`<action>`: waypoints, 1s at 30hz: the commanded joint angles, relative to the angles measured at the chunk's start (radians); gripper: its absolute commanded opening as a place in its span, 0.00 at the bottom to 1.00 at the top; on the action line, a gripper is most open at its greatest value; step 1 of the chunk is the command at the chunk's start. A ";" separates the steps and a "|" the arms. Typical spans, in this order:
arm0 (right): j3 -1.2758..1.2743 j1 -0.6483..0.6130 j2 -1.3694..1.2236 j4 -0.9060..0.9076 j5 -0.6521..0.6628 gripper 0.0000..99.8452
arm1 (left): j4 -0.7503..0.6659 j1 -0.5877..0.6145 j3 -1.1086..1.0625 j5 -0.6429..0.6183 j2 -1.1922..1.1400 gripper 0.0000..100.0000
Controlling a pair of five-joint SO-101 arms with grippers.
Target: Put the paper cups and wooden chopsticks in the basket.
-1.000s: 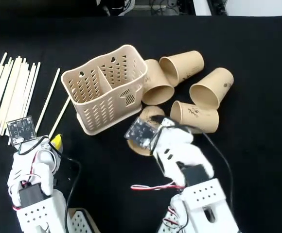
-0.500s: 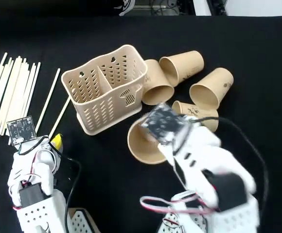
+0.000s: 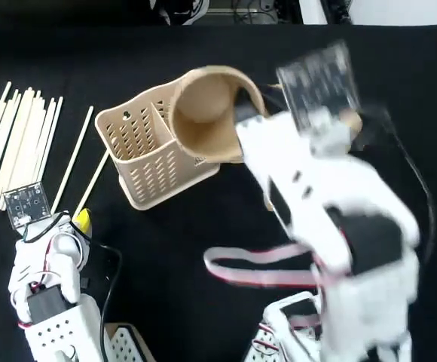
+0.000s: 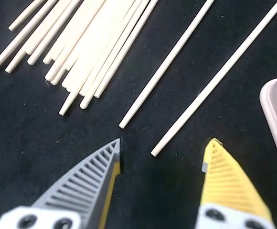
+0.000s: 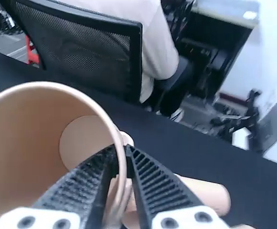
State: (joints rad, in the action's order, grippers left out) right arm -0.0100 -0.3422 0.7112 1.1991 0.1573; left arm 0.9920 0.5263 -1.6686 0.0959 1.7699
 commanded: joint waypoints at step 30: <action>0.920 -0.037 -0.835 0.466 0.058 0.30 | -0.021 0.007 0.018 -0.011 0.003 0.28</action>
State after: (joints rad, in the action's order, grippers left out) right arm 0.7710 -0.3544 -0.1711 1.5750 0.1788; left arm 0.9920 0.5263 -1.6686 0.0913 1.7699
